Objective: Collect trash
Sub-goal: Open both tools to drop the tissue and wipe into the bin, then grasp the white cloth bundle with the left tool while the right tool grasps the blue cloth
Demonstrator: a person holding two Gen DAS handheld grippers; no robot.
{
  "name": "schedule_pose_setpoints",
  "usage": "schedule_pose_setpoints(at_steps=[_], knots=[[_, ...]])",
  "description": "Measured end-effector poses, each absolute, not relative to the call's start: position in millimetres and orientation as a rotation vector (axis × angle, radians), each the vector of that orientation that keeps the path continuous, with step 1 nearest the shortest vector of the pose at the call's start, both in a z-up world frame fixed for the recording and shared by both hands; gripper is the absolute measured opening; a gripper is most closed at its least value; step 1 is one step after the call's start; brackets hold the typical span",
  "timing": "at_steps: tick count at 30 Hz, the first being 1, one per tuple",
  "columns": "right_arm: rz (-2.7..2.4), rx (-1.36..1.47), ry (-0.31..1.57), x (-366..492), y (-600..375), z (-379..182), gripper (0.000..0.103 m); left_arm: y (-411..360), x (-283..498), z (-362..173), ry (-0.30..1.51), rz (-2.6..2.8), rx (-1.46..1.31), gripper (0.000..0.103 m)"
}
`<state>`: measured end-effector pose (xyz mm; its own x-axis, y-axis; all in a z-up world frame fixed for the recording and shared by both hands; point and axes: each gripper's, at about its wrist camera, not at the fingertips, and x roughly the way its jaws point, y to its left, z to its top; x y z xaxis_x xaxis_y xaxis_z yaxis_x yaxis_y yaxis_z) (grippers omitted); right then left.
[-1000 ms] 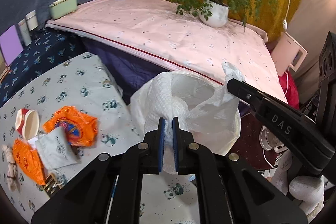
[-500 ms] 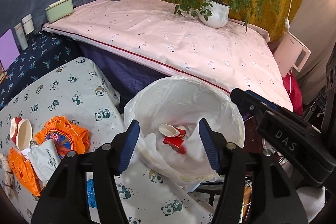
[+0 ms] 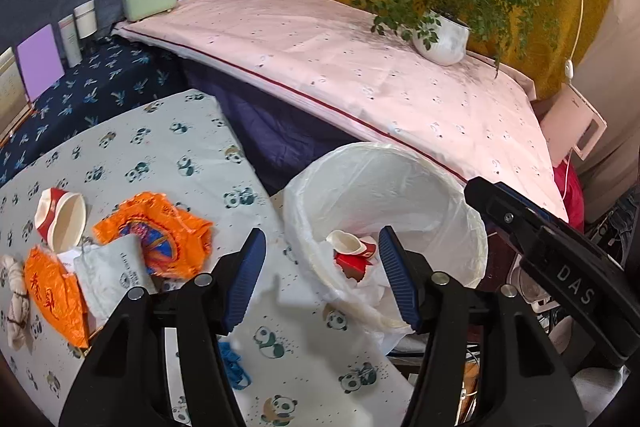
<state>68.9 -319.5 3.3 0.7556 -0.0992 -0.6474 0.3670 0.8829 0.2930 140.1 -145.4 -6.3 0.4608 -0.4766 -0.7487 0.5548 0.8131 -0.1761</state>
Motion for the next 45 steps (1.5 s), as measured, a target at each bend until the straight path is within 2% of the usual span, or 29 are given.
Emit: schedule_pose_setpoints(at_steps=[16, 20, 24, 30, 38, 42, 45], knots=[[-0.118, 0.357, 0.724, 85.0, -232.7, 1.2, 0.036, -32.9, 151.3, -15.3, 0.905, -0.441, -0.020, 0.056], [-0.084, 0.339, 0.742, 89.3, -207.8, -3.3, 0.041, -2.1, 154.2, -18.3, 0.906, -0.383, -0.040, 0.056], [-0.053, 0.320, 0.766, 94.0, -185.8, -9.9, 0.042, 26.6, 156.4, -22.1, 0.905, -0.328, -0.057, 0.057], [-0.022, 0.298, 0.824, 97.7, -159.4, -28.0, 0.043, 72.6, 158.3, -30.0, 0.890, -0.227, -0.055, 0.066], [0.009, 0.276, 0.870, 103.6, -129.8, -42.7, 0.043, 134.0, 170.0, -50.2, 0.900, -0.073, -0.026, 0.073], [0.030, 0.257, 0.892, 110.9, -111.6, -48.4, 0.043, 153.3, 175.9, -62.5, 0.916, -0.044, -0.008, 0.082], [0.048, 0.241, 0.903, 116.8, -97.6, -51.4, 0.043, 162.3, 181.5, -71.7, 0.925, -0.042, 0.021, 0.084]])
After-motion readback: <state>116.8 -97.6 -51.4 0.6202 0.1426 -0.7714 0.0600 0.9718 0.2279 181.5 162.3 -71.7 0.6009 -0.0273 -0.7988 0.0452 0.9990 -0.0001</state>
